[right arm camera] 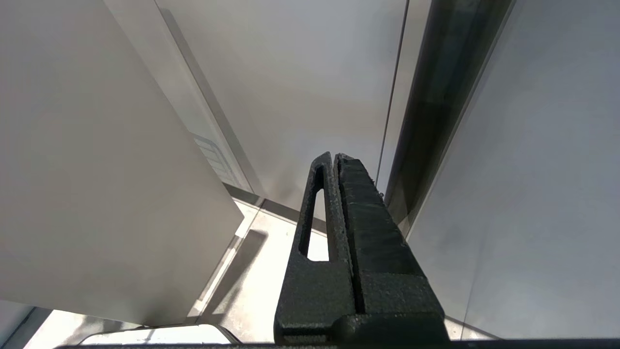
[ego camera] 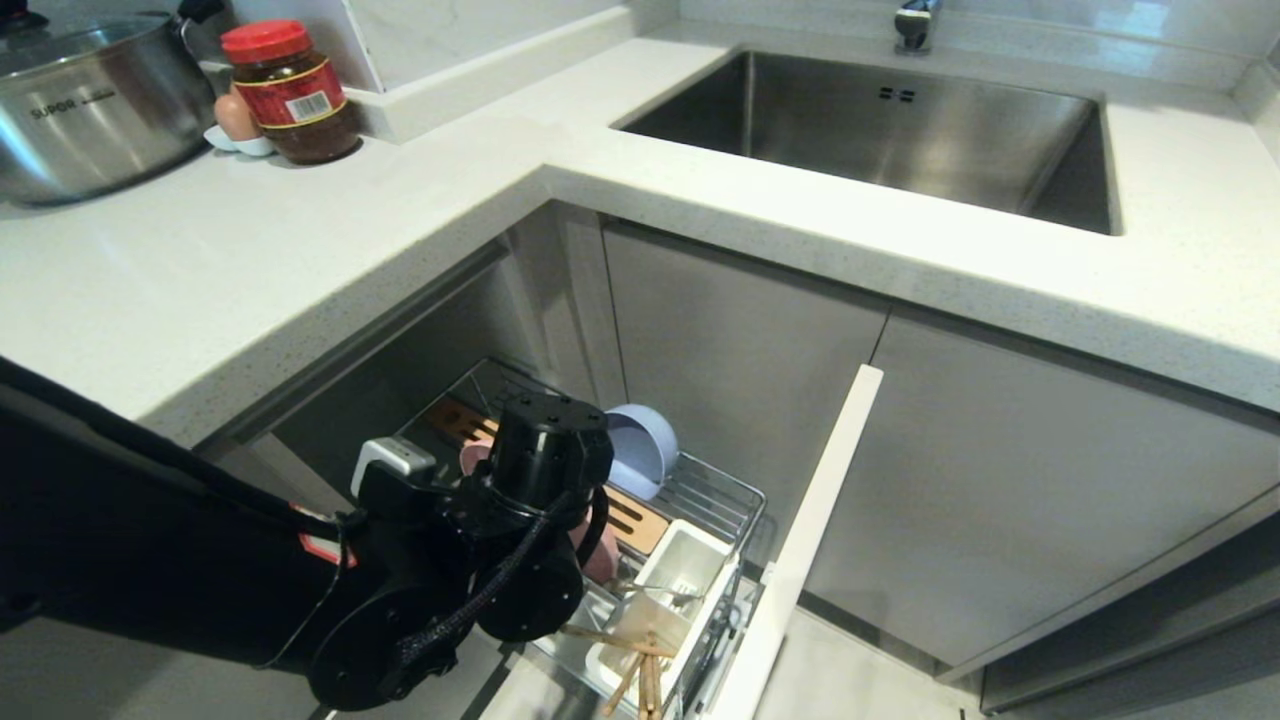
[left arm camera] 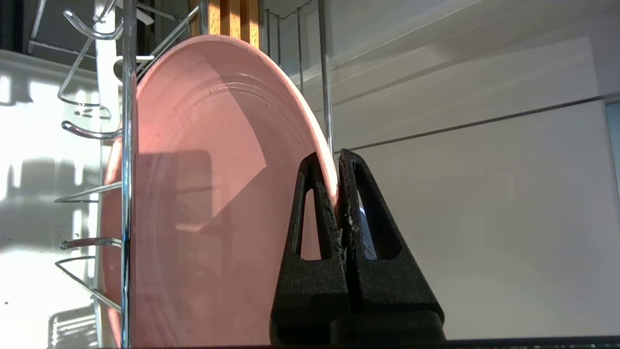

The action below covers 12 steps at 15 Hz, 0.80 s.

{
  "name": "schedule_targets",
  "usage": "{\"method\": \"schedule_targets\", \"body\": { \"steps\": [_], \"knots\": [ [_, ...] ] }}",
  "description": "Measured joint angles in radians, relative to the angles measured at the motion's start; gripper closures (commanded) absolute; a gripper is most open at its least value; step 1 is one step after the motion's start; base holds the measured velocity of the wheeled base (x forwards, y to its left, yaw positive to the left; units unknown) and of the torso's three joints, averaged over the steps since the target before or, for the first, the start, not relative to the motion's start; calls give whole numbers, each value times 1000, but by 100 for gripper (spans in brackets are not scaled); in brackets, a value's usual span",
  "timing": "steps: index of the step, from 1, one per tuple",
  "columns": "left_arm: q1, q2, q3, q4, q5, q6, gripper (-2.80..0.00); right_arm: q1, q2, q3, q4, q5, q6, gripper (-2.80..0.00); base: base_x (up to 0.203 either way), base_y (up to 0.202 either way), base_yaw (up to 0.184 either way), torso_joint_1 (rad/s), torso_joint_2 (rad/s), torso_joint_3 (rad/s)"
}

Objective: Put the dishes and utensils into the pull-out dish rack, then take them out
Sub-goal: Pick up the bowl and place it in the cupboard

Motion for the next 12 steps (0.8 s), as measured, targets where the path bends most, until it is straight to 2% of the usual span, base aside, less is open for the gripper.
{"method": "schedule_targets", "body": {
  "steps": [1,2,9,12],
  "knots": [
    [0,0,0,1,0,3,0,0,0,0,0,0,0,0,0,0,0,0,0,0],
    [0,0,0,2,0,6,-280,0,0,0,0,0,0,0,0,0,0,0,0,0],
    [-2,-13,-1,7,-8,15,-280,0,0,0,0,0,0,0,0,0,0,0,0,0],
    [-12,-44,-6,84,-7,14,-280,0,0,0,0,0,0,0,0,0,0,0,0,0]
  ]
}}
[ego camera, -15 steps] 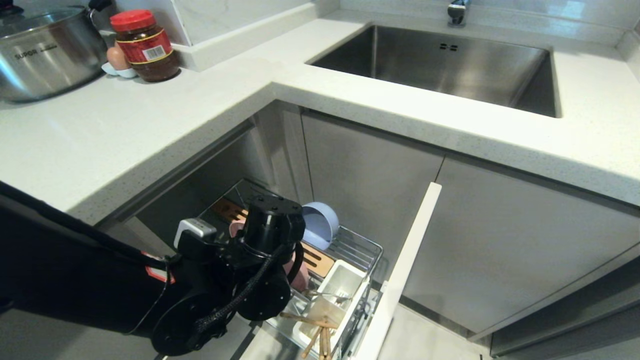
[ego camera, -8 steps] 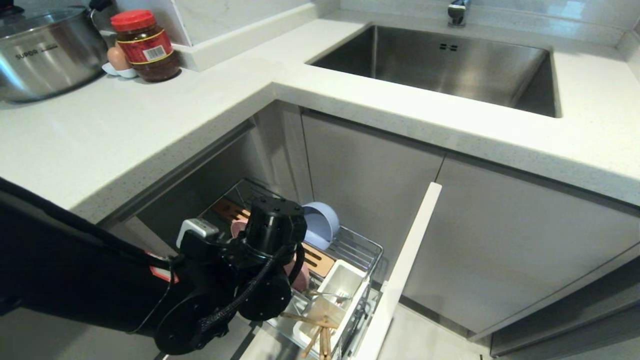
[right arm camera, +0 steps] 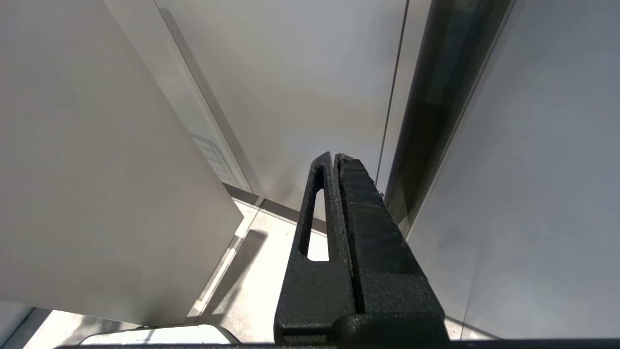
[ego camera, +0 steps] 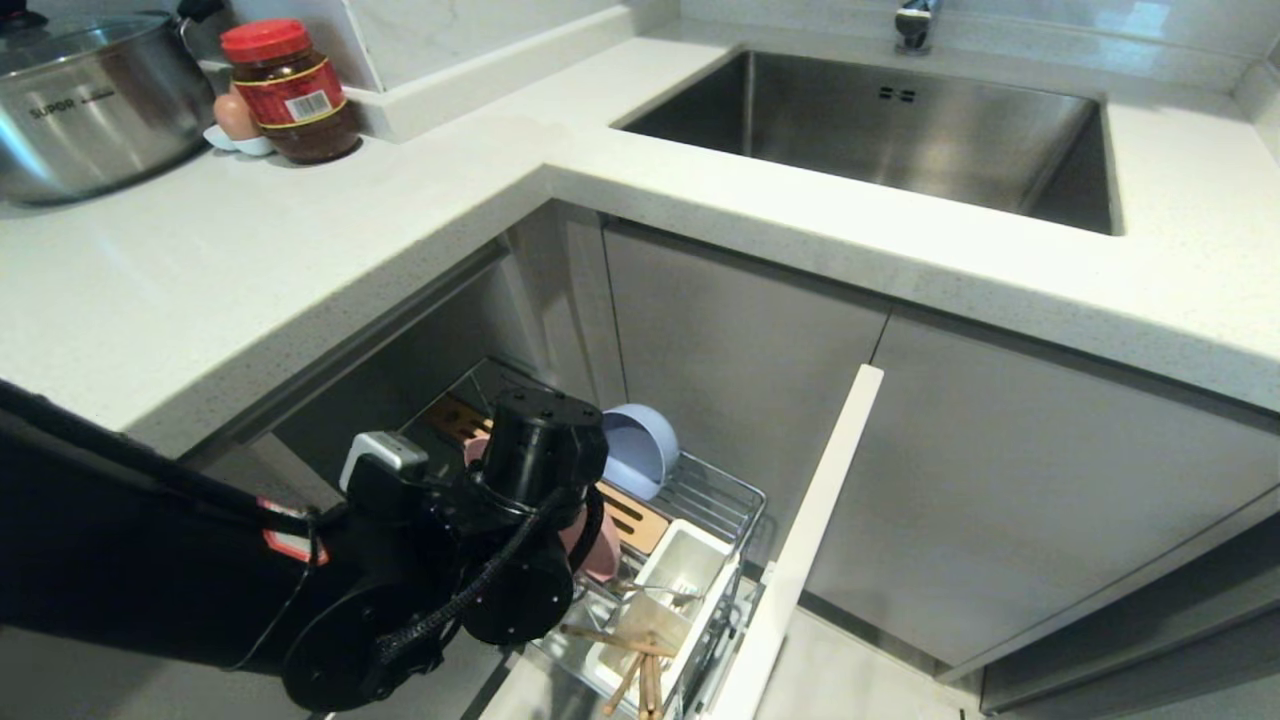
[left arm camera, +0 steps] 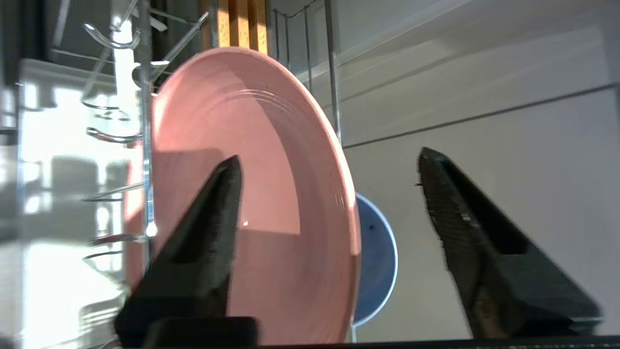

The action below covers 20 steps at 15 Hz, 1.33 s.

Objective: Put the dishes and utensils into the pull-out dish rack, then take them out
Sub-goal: Pick up the bowl and place it in the cupboard, then take the plate out of the cupboard

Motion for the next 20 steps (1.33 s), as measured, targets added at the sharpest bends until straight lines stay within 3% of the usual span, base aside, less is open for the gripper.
{"method": "schedule_targets", "body": {
  "steps": [4,5,11,13,17,20],
  "knots": [
    [-41,-98,-36,169,-1,-1,-280,0,0,0,0,0,0,0,0,0,0,0,0,0],
    [-51,-130,-45,216,1,-2,0,0,0,0,0,0,0,0,0,0,0,0,0,0],
    [-114,-348,-111,474,52,0,0,0,0,0,0,0,0,0,0,0,0,0,0,0],
    [-127,-420,-151,566,64,41,0,0,0,0,0,0,0,0,0,0,0,0,0,0],
    [-114,-561,-235,596,54,279,0,0,0,0,0,0,0,0,0,0,0,0,0,0],
    [-8,-671,-293,595,-15,506,0,0,0,0,0,0,0,0,0,0,0,0,0,0]
  ]
}}
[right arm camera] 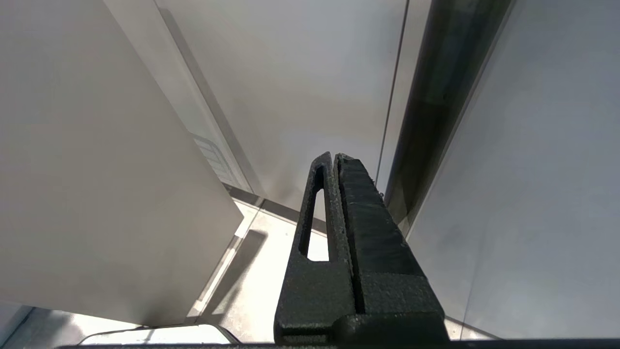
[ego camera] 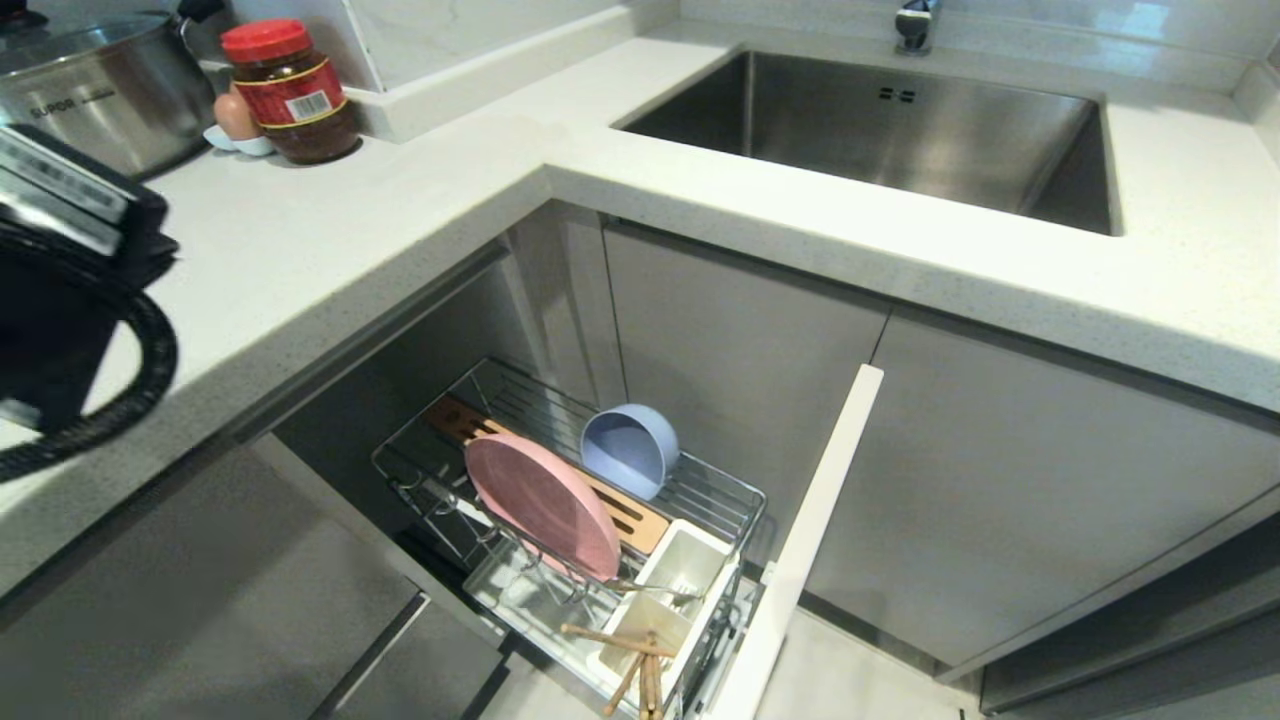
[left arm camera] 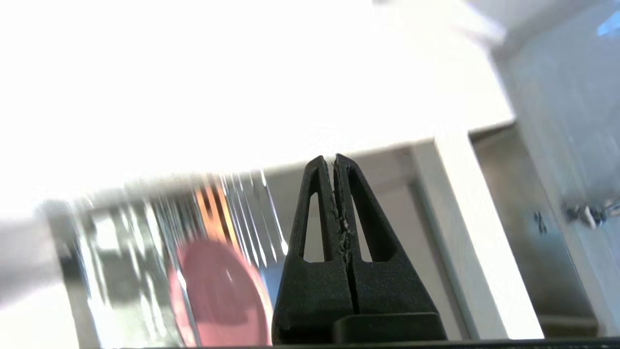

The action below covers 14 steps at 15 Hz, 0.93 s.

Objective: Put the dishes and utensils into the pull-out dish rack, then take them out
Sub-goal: Take the plate out of the cupboard

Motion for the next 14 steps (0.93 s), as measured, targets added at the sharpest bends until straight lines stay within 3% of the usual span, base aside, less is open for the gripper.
{"method": "schedule_targets", "body": {
  "steps": [4,8,11,14],
  "knots": [
    [181,-141,-52,0,-177,244,0,0,0,0,0,0,0,0,0,0,0,0,0,0],
    [415,-299,-64,23,-417,481,0,0,0,0,0,0,0,0,0,0,0,0,0,0],
    [578,-437,-64,146,-608,624,0,0,0,0,0,0,0,0,0,0,0,0,0,0],
    [665,-598,-54,335,-773,709,0,0,0,0,0,0,0,0,0,0,0,0,0,0]
  ]
}}
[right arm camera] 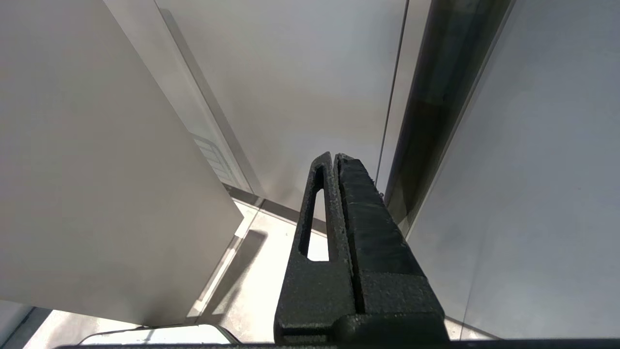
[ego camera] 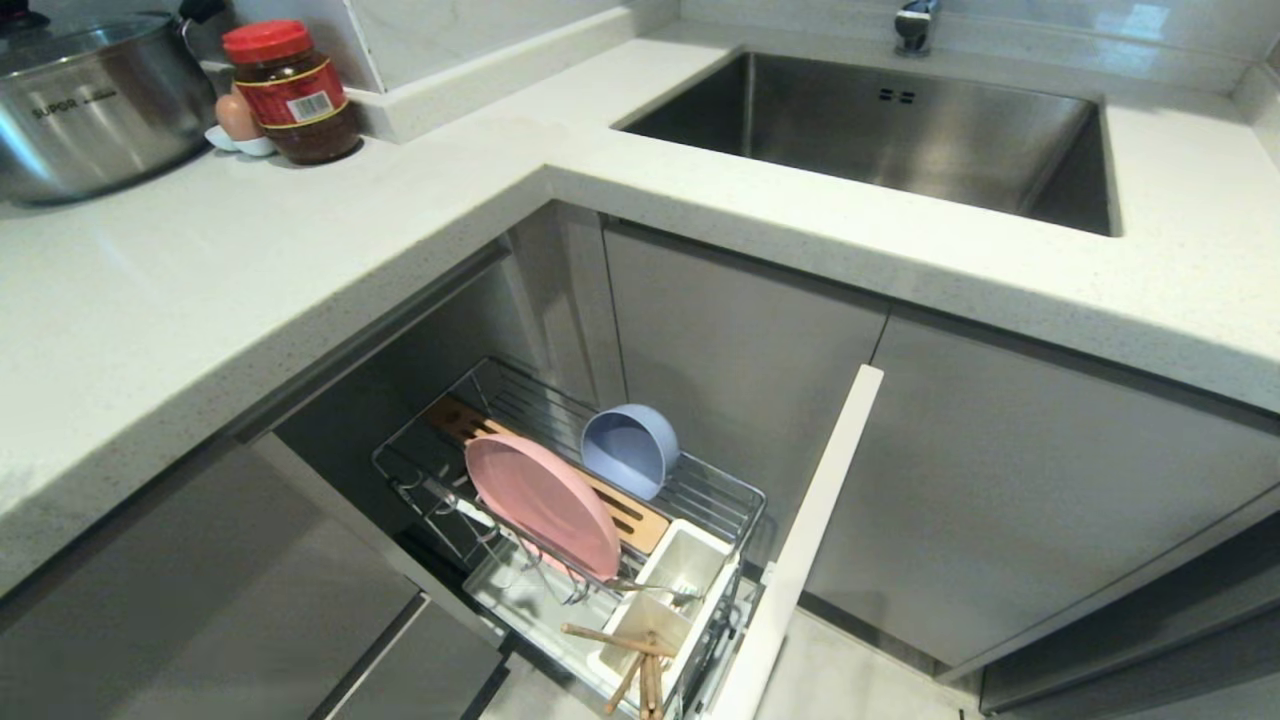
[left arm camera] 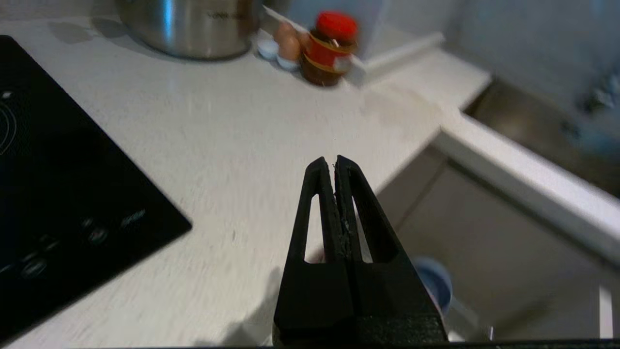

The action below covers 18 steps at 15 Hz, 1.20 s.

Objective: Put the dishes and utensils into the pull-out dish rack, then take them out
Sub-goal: Take the plate out of the cupboard

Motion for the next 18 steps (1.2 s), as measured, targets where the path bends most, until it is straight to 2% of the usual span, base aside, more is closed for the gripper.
{"method": "schedule_targets", "body": {
  "steps": [3,4,6,8,10,13,17,18],
  "knots": [
    [58,-188,44,268,-212,176,0,0,0,0,0,0,0,0,0,0,0,0,0,0],
    [80,-245,87,340,-259,238,0,0,0,0,0,0,0,0,0,0,0,0,0,0],
    [109,-346,185,352,-302,326,0,0,0,0,0,0,0,0,0,0,0,0,0,0],
    [123,-446,287,308,-319,371,0,0,0,0,0,0,0,0,0,0,0,0,0,0],
    [128,-505,389,196,-321,348,0,0,0,0,0,0,0,0,0,0,0,0,0,0],
    [131,-540,630,-103,-321,323,0,0,0,0,0,0,0,0,0,0,0,0,0,0],
    [132,-549,1019,-547,-318,326,0,0,0,0,0,0,0,0,0,0,0,0,0,0],
    [132,-550,1082,-630,-319,330,0,0,0,0,0,0,0,0,0,0,0,0,0,0]
  ]
}}
